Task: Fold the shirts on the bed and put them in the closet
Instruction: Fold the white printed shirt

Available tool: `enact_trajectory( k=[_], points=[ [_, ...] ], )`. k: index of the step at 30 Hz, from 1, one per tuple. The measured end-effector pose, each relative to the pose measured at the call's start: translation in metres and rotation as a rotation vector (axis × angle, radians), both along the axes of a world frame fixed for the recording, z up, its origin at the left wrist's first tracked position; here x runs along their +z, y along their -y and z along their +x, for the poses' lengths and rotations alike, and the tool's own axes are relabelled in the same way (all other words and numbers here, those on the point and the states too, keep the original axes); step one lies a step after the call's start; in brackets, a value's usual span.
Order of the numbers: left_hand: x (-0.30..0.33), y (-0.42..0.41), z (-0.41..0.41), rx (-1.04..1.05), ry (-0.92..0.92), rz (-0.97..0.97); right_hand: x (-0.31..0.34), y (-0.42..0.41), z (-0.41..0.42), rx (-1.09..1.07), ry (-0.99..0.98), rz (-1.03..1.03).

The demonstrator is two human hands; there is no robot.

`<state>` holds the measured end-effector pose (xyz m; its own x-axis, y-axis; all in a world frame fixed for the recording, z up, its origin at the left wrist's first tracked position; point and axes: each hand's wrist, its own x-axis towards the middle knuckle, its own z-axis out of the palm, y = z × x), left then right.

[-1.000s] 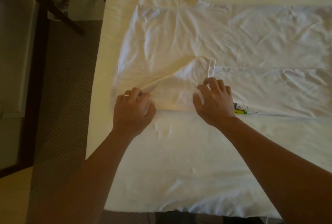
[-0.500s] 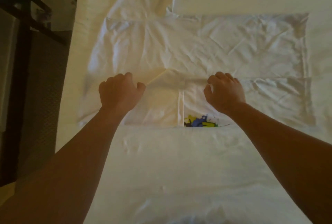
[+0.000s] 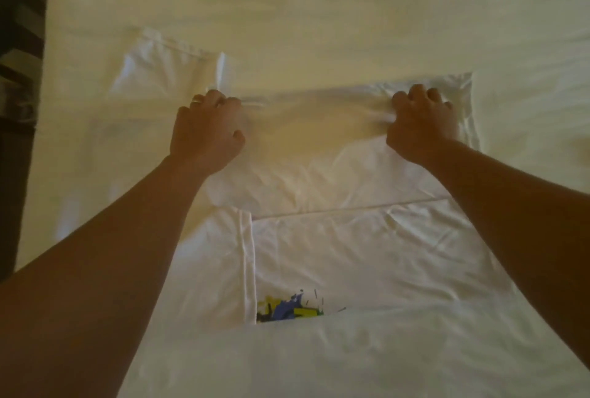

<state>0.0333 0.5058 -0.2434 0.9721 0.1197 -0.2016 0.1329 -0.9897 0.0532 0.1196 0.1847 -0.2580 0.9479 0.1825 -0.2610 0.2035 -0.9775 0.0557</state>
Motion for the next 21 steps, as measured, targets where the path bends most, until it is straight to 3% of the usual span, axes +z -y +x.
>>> enact_trajectory(
  k=[6,13,21],
  points=[
    [-0.019,-0.005,0.029,-0.043,-0.029,0.106,-0.009,0.017,0.031,0.053,0.024,-0.011],
    [-0.025,0.007,0.023,0.012,0.084,0.259,-0.012,0.019,0.033,0.061,0.105,-0.032],
    [-0.006,0.016,-0.046,0.014,0.246,0.356,0.003,0.053,-0.025,-0.003,0.181,0.055]
  ],
)
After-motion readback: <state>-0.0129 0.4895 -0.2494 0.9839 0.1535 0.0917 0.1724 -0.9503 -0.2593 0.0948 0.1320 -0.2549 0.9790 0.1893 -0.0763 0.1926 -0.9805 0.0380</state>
